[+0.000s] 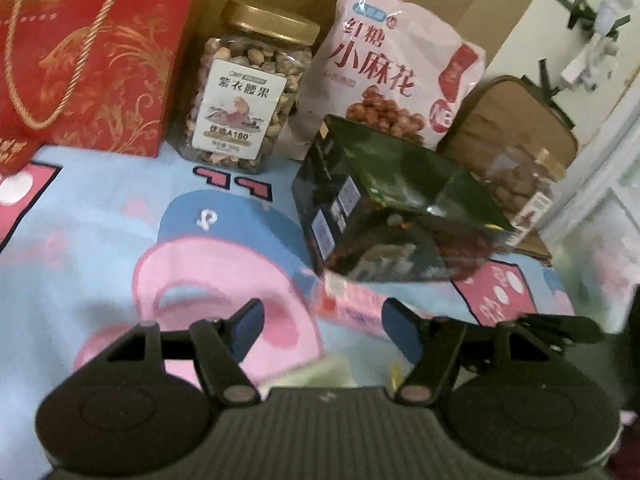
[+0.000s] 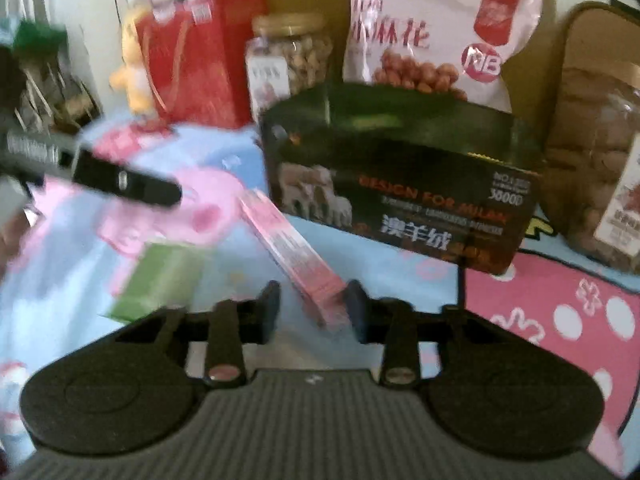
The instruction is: Organize snacks
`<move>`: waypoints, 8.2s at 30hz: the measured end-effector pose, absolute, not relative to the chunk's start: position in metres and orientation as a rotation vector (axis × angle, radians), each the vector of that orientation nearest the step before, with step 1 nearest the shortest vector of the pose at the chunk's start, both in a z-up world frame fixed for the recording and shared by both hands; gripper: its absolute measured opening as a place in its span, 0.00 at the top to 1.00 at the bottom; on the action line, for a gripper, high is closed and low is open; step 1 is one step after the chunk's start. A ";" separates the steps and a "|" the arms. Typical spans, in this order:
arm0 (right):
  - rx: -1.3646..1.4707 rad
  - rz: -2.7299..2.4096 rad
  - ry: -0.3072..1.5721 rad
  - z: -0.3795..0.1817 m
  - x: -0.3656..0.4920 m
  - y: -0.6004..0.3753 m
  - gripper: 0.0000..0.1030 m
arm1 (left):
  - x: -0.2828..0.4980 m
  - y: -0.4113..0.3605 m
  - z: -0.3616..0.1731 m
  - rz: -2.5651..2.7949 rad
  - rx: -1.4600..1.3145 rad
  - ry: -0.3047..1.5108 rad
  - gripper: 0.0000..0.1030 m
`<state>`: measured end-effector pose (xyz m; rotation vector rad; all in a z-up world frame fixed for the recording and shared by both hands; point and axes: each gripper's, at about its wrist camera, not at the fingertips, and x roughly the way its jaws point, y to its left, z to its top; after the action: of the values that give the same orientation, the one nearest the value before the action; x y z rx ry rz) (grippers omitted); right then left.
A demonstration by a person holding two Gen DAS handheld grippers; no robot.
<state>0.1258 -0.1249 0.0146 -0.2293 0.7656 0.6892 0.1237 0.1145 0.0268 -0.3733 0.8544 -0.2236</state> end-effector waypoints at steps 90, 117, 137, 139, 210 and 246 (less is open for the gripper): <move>-0.102 0.533 0.552 -0.002 0.002 -0.222 0.54 | 0.060 -0.080 0.025 -0.579 -0.002 0.914 0.70; -0.025 0.486 0.338 0.059 0.147 -0.167 0.44 | 0.215 0.017 0.086 -0.218 -0.191 0.673 0.58; 0.104 0.672 0.712 0.003 0.029 -0.204 0.39 | 0.079 0.041 0.032 -0.403 -0.250 0.882 0.49; 0.082 0.666 0.713 0.005 0.031 -0.197 0.39 | 0.080 0.032 0.023 -0.415 -0.232 0.924 0.47; 0.002 0.852 0.788 0.027 0.046 -0.071 0.27 | 0.043 0.128 0.032 -0.118 -0.345 0.771 0.39; 0.352 0.509 0.654 -0.001 0.024 -0.238 0.45 | 0.033 0.058 0.013 0.031 -0.117 0.805 0.39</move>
<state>0.0239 -0.2385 -0.0008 0.3524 0.6539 0.5090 0.0328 0.0585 0.0129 -0.1168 0.8055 0.0312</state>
